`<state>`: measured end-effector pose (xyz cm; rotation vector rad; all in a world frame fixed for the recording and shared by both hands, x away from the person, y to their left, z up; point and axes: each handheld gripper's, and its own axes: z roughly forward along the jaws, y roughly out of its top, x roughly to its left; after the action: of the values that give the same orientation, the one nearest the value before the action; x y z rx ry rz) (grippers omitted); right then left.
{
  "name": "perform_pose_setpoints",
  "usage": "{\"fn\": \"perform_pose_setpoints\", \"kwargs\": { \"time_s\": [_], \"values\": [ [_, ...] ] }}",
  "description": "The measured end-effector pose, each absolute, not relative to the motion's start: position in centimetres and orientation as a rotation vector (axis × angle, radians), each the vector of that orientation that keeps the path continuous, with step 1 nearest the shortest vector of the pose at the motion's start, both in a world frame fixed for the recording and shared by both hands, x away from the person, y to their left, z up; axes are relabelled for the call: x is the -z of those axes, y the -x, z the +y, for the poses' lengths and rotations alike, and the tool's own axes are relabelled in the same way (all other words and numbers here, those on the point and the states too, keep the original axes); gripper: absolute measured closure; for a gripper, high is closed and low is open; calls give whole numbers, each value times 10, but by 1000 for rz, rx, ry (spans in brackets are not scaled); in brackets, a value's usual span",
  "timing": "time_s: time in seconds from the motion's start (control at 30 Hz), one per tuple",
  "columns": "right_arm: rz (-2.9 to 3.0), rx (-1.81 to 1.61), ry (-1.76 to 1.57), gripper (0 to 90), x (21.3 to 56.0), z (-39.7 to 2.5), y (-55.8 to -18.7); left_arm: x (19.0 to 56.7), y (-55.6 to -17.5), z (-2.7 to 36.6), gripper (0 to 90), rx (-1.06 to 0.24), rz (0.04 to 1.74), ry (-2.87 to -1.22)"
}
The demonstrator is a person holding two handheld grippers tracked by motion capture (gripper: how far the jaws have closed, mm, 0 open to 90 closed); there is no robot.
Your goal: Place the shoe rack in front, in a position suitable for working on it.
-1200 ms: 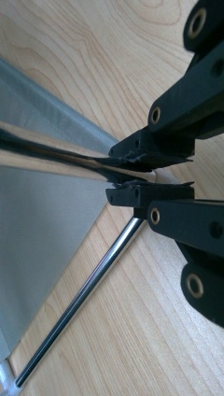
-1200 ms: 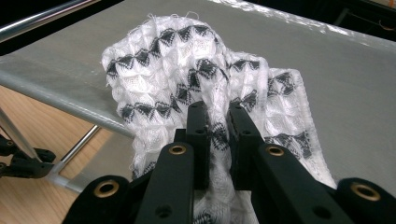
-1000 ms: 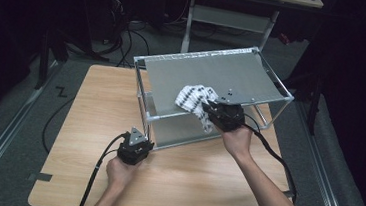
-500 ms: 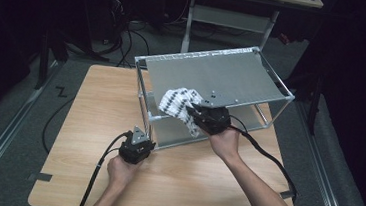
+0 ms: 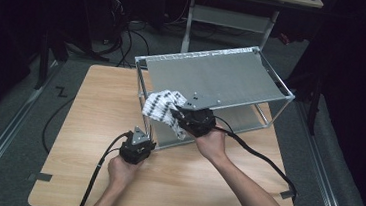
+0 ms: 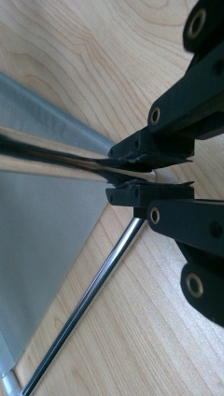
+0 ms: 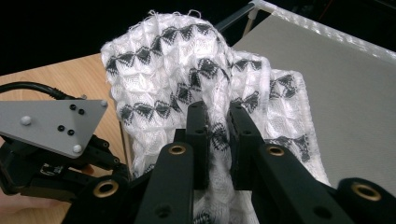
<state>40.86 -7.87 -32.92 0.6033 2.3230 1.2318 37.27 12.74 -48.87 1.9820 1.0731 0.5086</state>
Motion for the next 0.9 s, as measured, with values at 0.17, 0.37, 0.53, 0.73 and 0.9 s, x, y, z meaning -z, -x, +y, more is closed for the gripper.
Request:
{"fn": "perform_pose_setpoints", "kwargs": {
  "time_s": [0.17,0.37,0.53,0.73,0.9],
  "values": [
    [2307,-1188,-582,814,329,-81,-408,489,-373,128,805,-508,1074,-1982],
    [2261,-1161,-657,814,329,-107,-420,489,-373,128,805,-507,1073,-1980],
    [2220,-1162,-757,814,330,-135,-433,489,-373,128,805,-506,1073,-1979],
    [2182,-1139,-820,814,330,-159,-442,489,-372,128,805,-505,1070,-1980],
    [2145,-1110,-847,814,331,-174,-447,489,-371,128,805,-499,1061,-1983]
  ]
}}
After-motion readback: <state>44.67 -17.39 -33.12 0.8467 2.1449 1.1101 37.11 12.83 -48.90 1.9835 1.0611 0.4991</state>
